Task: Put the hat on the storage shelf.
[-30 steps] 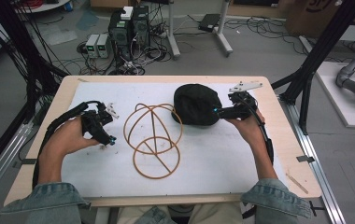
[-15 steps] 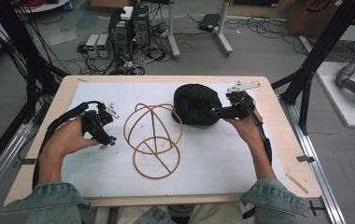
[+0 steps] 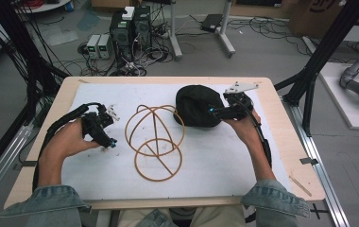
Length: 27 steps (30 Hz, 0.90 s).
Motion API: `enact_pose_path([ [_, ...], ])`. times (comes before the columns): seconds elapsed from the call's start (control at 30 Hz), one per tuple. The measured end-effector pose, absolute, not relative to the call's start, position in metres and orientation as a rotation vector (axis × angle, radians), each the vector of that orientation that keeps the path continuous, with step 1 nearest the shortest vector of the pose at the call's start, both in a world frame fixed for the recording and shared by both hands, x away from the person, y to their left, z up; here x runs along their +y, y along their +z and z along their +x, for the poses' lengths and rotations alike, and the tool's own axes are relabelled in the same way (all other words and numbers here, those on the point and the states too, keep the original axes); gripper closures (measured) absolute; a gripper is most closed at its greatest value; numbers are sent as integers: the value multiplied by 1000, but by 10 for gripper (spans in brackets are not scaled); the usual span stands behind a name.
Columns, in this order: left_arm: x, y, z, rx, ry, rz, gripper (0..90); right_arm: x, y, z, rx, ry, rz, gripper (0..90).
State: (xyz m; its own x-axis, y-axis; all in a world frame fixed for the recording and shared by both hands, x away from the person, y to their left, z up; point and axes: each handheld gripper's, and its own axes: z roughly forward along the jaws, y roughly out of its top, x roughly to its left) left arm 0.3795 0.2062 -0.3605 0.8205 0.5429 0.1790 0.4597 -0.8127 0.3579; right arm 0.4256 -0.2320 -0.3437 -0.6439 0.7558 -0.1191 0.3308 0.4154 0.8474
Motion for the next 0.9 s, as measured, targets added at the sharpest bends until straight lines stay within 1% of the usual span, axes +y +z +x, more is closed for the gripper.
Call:
enact_pose_path([
  [0.2, 207, -359, 379, 756, 394, 2723, 271, -227, -349, 429, 2199, 1139, 921, 225],
  [0.3, 207, -361, 379, 771, 387, 2702, 271, -226, -358, 434, 2233, 1103, 966, 225],
  [0.53, 207, -362, 379, 773, 378, 2710, 271, -229, -370, 441, 2239, 1080, 1017, 228],
  [0.9, 207, -363, 379, 777, 366, 2708, 271, -226, -374, 440, 2172, 1140, 1013, 281],
])
